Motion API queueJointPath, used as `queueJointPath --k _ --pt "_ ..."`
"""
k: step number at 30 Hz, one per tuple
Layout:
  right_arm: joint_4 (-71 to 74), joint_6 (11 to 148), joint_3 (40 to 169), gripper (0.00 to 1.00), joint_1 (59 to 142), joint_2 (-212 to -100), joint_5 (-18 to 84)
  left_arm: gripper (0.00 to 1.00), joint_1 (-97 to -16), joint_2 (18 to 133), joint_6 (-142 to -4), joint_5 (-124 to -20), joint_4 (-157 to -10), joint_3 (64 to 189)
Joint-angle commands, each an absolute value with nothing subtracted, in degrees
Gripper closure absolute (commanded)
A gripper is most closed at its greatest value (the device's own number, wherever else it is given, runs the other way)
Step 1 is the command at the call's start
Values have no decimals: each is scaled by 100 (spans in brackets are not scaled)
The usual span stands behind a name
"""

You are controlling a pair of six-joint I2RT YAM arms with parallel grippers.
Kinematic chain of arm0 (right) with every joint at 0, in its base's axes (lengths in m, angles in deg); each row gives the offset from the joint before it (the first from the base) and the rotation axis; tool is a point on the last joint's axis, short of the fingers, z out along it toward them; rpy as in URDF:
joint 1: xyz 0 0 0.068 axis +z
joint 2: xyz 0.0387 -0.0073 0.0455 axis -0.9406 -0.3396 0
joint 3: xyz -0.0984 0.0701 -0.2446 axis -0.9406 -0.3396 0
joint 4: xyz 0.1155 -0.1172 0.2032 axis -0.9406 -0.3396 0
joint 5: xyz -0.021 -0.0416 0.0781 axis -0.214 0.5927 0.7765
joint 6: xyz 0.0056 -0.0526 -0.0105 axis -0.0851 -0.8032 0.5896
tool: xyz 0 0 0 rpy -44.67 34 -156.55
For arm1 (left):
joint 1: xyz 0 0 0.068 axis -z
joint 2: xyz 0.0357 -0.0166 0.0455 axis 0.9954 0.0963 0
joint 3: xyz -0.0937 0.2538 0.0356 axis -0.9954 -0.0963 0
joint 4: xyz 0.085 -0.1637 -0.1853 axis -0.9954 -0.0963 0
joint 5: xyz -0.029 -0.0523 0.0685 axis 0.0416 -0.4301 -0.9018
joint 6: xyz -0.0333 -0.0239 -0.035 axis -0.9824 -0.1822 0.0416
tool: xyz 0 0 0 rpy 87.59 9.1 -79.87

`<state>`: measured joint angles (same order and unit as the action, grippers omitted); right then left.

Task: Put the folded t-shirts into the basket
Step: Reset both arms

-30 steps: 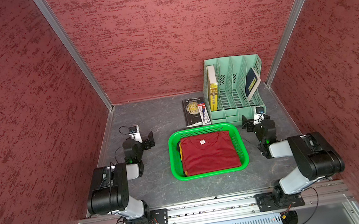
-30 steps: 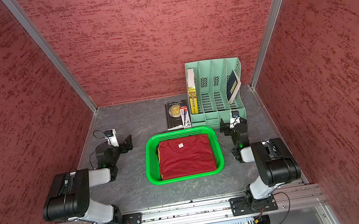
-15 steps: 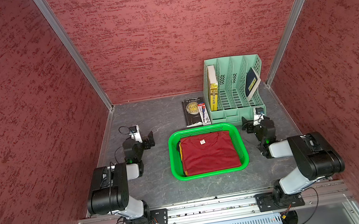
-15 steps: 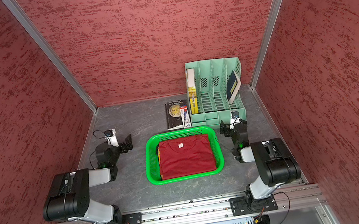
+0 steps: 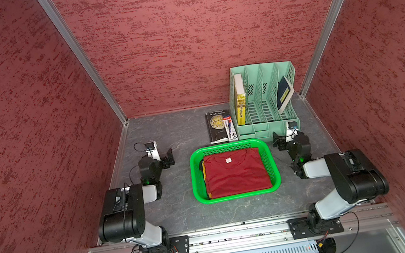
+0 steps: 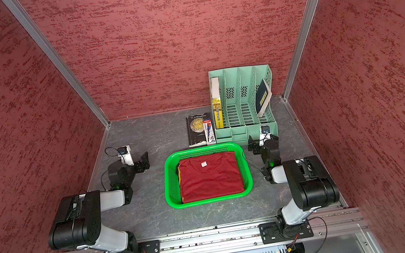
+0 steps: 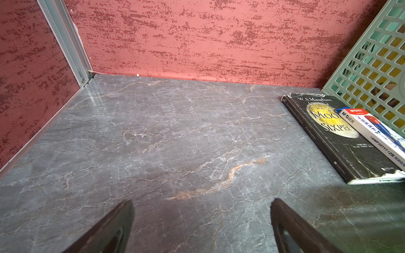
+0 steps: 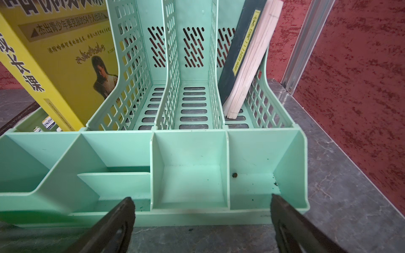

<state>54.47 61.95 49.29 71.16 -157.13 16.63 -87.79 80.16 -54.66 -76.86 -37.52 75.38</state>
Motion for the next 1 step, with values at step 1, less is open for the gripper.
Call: queueJointPath --k 1 --pt "5436 6243 4951 2 7103 -15645 1720 0 -8749 8003 -5467 -7751 -3620 7527"
